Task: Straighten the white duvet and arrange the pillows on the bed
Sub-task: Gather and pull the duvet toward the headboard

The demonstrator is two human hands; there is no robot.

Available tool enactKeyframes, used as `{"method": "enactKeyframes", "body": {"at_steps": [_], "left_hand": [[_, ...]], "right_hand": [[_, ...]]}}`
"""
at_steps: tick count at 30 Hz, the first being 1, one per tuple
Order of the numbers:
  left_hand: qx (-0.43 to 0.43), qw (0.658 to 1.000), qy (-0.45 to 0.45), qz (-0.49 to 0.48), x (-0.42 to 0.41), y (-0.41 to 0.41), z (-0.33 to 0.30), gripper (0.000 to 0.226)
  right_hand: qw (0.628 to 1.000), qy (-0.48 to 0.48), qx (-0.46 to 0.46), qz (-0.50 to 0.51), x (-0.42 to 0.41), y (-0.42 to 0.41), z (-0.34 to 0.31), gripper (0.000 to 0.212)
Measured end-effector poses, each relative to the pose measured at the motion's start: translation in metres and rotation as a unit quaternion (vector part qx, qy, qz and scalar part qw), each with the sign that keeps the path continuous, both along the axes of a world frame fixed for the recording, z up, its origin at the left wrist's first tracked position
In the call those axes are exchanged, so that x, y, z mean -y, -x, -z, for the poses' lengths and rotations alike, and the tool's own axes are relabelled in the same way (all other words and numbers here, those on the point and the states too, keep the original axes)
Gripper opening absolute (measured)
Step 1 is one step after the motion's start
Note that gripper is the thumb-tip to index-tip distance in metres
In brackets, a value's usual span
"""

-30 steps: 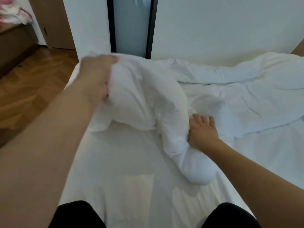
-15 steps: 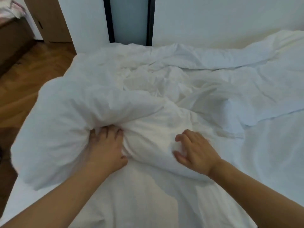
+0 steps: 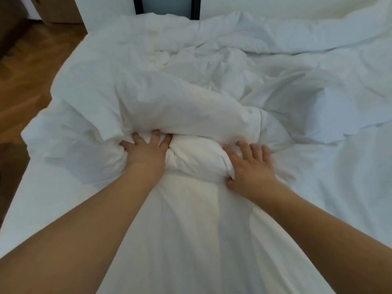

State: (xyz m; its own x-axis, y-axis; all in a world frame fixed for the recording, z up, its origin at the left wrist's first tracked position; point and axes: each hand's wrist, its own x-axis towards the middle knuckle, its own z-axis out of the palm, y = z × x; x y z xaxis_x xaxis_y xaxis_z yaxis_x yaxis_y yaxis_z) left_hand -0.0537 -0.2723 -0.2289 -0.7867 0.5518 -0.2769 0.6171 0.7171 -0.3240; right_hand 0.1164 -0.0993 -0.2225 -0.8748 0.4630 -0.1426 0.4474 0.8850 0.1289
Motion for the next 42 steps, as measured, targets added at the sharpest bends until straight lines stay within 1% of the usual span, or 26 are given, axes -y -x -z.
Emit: {"method": "enactKeyframes", "body": {"at_steps": [3,6,7,9,11,12,13,14,16,17,18,19,21,23,24,26,28,29,31,34,36,37,38,39,40,42], "left_hand": [[-0.007,0.995,-0.085,0.051,0.022,-0.003,-0.016,0.062],[0.022,0.983,-0.177,0.042,0.048,-0.018,-0.062,0.047],[0.059,0.982,-0.179,0.033,0.058,-0.026,-0.083,0.043],[0.226,0.959,-0.171,-0.001,0.077,-0.045,-0.127,0.036],[0.371,0.922,-0.104,-0.041,0.098,-0.071,-0.153,0.052],[0.406,0.911,-0.043,-0.059,0.108,-0.087,-0.156,0.056],[0.397,0.916,0.031,-0.056,0.117,-0.104,-0.153,0.055],[0.341,0.934,0.097,-0.043,0.126,-0.122,-0.147,0.057],[0.185,0.968,0.161,-0.048,0.146,-0.155,-0.119,0.097],[0.182,0.965,0.172,-0.073,0.153,-0.171,-0.104,0.12],[0.226,0.955,0.165,-0.093,0.16,-0.183,-0.087,0.138],[0.275,0.942,0.159,-0.108,0.167,-0.194,-0.076,0.151],[0.301,0.933,0.166,-0.11,0.176,-0.213,-0.062,0.167],[0.313,0.925,0.19,-0.1,0.174,-0.218,-0.07,0.164],[0.332,0.919,0.188,-0.101,0.17,-0.214,-0.08,0.154],[0.374,0.912,0.134,-0.101,0.16,-0.197,-0.1,0.118],[0.329,0.938,0.017,-0.103,0.151,-0.166,-0.109,0.092],[0.259,0.959,-0.047,-0.099,0.149,-0.149,-0.108,0.088],[0.132,0.974,-0.144,-0.115,0.144,-0.119,-0.1,0.08],[-0.012,0.988,-0.132,-0.081,0.119,-0.09,-0.094,0.068],[-0.106,0.988,-0.111,-0.033,0.097,-0.068,-0.089,0.073],[-0.12,0.984,-0.124,-0.036,0.089,-0.056,-0.089,0.077],[-0.095,0.984,-0.141,-0.057,0.083,-0.043,-0.087,0.079],[-0.019,0.983,-0.158,-0.09,0.078,-0.032,-0.083,0.078],[0.107,0.976,-0.147,-0.12,0.074,-0.026,-0.083,0.076],[0.341,0.927,-0.02,-0.157,0.064,-0.026,-0.08,0.07]], "right_hand": [[0.999,-0.043,0.0,-0.004,0.008,-0.004,-0.02,0.054],[0.997,0.056,0.05,0.019,0.022,-0.022,-0.051,0.029],[0.991,0.085,0.103,0.014,0.029,-0.029,-0.068,0.024],[0.967,0.11,0.23,-0.001,0.038,-0.045,-0.103,0.003],[0.943,0.161,0.291,0.028,0.045,-0.062,-0.127,0.018],[0.935,0.169,0.31,0.041,0.046,-0.071,-0.13,0.016],[0.926,0.164,0.338,0.037,0.052,-0.084,-0.132,0.01],[0.918,0.162,0.36,0.033,0.058,-0.096,-0.127,0.03],[0.922,0.18,0.341,0.023,0.067,-0.122,-0.102,0.075],[0.936,0.188,0.297,0.004,0.07,-0.137,-0.092,0.088],[0.949,0.193,0.247,-0.019,0.074,-0.149,-0.086,0.093],[0.959,0.18,0.211,-0.055,0.077,-0.16,-0.08,0.094],[0.966,0.159,0.165,-0.12,0.087,-0.172,-0.071,0.088],[0.96,0.167,0.193,-0.112,0.098,-0.175,-0.065,0.077],[0.953,0.174,0.23,-0.097,0.105,-0.173,-0.066,0.073],[0.936,0.205,0.282,-0.049,0.113,-0.16,-0.072,0.064],[0.922,0.26,0.287,-0.008,0.117,-0.141,-0.083,0.049],[0.92,0.276,0.278,-0.005,0.115,-0.131,-0.089,0.044],[0.93,0.284,0.233,-0.008,0.104,-0.112,-0.1,0.043],[0.959,0.265,0.101,-0.009,0.072,-0.076,-0.103,0.05],[0.973,0.223,0.035,-0.044,0.051,-0.045,-0.1,0.058],[0.978,0.196,0.008,-0.063,0.043,-0.028,-0.097,0.062],[0.982,0.172,-0.015,-0.077,0.038,-0.012,-0.095,0.066],[0.984,0.153,-0.03,-0.085,0.033,0.004,-0.091,0.068],[0.986,0.14,-0.033,-0.089,0.03,0.017,-0.087,0.068],[0.986,0.145,0.003,-0.081,0.023,0.042,-0.076,0.058]]}}
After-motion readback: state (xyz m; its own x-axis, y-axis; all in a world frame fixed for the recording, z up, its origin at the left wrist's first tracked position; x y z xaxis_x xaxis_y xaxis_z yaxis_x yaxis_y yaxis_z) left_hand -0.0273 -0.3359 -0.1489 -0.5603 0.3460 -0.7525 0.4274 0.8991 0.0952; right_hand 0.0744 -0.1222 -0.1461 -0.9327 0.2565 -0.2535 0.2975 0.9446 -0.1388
